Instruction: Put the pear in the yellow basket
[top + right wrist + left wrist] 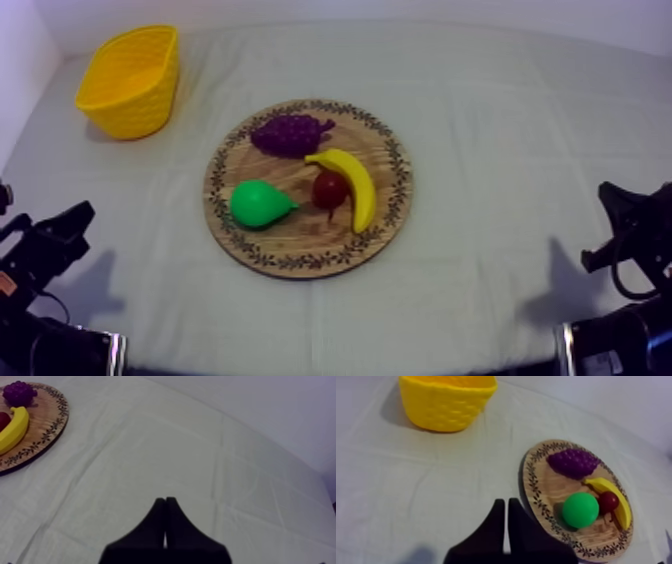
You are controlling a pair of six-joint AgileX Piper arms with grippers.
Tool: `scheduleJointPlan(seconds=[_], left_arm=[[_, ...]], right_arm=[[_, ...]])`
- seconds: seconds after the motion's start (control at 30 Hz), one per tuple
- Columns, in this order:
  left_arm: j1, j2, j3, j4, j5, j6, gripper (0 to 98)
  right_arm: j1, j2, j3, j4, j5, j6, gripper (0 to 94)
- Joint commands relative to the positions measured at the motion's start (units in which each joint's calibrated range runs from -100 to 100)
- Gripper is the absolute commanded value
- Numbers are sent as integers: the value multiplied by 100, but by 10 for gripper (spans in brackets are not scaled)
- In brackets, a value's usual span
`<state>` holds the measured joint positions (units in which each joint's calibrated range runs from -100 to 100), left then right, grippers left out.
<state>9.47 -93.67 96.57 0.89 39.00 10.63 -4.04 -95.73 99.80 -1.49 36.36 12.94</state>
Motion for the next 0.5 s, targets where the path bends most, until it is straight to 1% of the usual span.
scheduleJointPlan(seconds=[0.0,0.13,0.2,0.27,0.37,0.47], left_arm=[[343,382,-16,13,-99,-31,0],[779,1083,-184,24,-178,-80,0],[990,1435,-387,45,-82,-132,0],[1158,1782,-694,80,162,-207,0],[1318,2330,-1312,133,721,-332,0],[1414,2874,-1923,277,1117,-539,0]], right_arm=[[-2,-3,-2,0,2,-2,4],[-2,-3,-2,0,2,-2,4],[-2,-3,-2,0,2,-2,4],[-2,-3,-2,0,2,-2,4],[-2,-3,-2,0,2,-2,4],[-2,-3,-2,0,2,-3,4]])
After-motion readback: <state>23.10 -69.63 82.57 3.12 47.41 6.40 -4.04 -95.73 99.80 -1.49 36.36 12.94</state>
